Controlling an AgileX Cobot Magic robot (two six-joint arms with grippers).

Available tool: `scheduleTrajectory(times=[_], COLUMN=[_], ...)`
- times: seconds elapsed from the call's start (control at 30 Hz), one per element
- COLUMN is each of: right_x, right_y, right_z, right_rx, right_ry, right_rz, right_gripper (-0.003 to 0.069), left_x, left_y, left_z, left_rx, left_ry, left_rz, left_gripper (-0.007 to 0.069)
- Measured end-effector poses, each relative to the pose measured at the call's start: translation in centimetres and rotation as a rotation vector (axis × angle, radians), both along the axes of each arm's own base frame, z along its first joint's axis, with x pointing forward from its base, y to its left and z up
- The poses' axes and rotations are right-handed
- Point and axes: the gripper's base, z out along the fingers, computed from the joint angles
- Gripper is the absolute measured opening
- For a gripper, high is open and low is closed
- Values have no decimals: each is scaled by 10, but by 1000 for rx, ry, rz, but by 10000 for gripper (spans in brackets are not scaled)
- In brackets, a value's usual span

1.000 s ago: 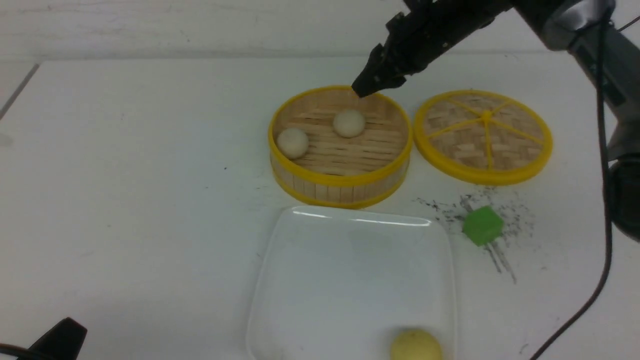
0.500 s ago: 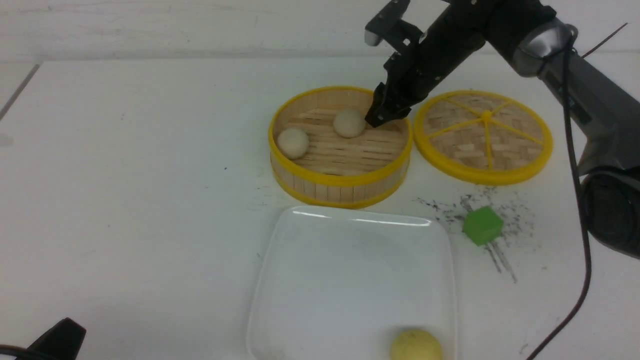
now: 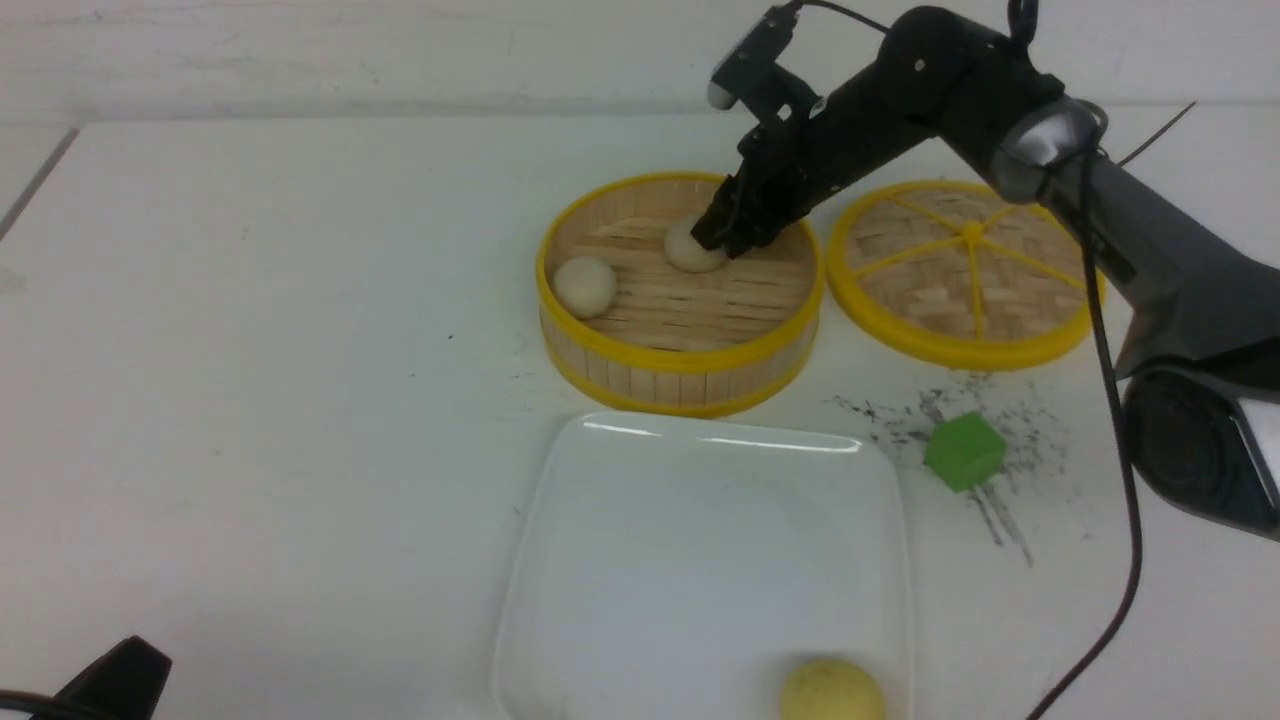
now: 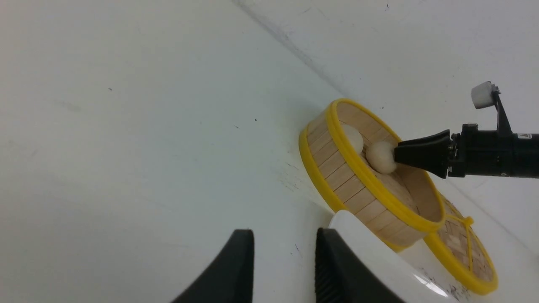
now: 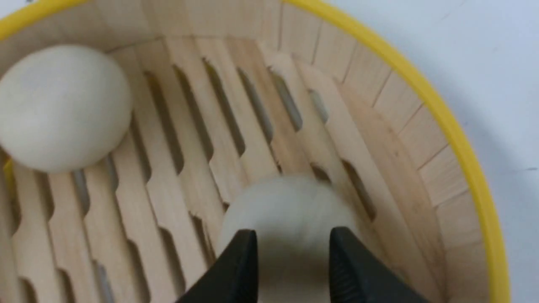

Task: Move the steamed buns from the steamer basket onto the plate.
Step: Use the right arm to grab the steamed stuffed bun that is closest to it

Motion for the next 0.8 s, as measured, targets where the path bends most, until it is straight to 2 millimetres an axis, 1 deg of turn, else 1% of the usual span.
scheduleTrajectory(times=[0.3, 0.5, 0.53, 0.6, 0.67, 0.7, 0.73, 0.77, 0.8], right_x=[2, 3, 3, 3, 4, 4, 4, 4, 4], right_y=[0, 1, 1, 1, 1, 1, 1, 1, 1], right_z=[1, -16, -16, -17, -17, -17, -17, -17, -17], right_rx=[6, -6, -6, -4, -3, -3, -1, -2, -2], right_ry=[-17, 17, 17, 16, 11, 11, 10, 11, 10], right_rz=[-8, -4, -4, -6, -9, -9, -10, -10, -9], right_gripper=[255, 214, 213, 187, 133, 127, 73, 34, 18], left_x=[0, 0, 0, 0, 0, 0, 0, 0, 0], left_y=[0, 0, 0, 0, 0, 0, 0, 0, 0], left_z=[0, 0, 0, 0, 0, 0, 0, 0, 0], left_rx=[1, 1, 1, 1, 1, 1, 1, 1, 1], left_ry=[0, 0, 0, 0, 0, 0, 0, 0, 0], left_rz=[0, 0, 0, 0, 0, 0, 0, 0, 0], left_gripper=[241, 241, 241, 241, 241, 241, 241, 241, 241])
